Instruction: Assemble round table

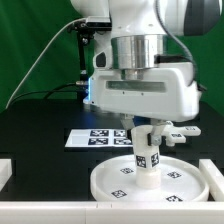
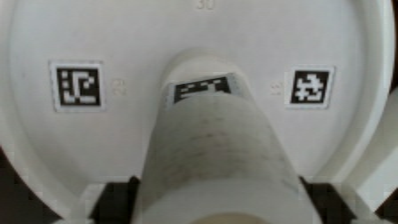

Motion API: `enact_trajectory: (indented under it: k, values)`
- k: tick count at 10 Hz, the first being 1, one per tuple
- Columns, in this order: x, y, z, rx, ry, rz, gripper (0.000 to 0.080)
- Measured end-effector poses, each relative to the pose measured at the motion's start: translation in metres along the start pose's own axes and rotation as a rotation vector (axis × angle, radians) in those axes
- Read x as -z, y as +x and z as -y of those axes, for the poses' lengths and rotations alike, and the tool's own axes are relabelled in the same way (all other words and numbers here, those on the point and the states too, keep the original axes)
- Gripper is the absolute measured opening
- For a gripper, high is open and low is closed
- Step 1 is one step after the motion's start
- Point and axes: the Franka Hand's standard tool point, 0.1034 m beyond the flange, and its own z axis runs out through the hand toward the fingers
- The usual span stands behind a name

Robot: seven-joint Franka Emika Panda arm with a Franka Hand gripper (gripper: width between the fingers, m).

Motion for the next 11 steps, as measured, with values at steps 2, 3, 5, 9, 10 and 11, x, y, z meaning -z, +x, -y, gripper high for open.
enact_trajectory:
  k: [2,3,5,9,10,11]
  values:
    - [-0.001,-0.005,0.000,-0.225,-0.003,0.015,0.0406]
    - [-0.001,-0.008,0.001,-0.288,-0.005,0.017,0.0406]
    - [-0.001,-0.008,0.001,-0.384,-0.005,0.020,0.0406]
    - [-0.005,-0.015,0.001,0.039,-0.034,0.009,0.0613]
    - [-0.006,-0.017,0.002,0.188,-0.035,0.014,0.0641]
    - [-0.006,-0.019,0.002,0.344,-0.047,0.028,0.0641]
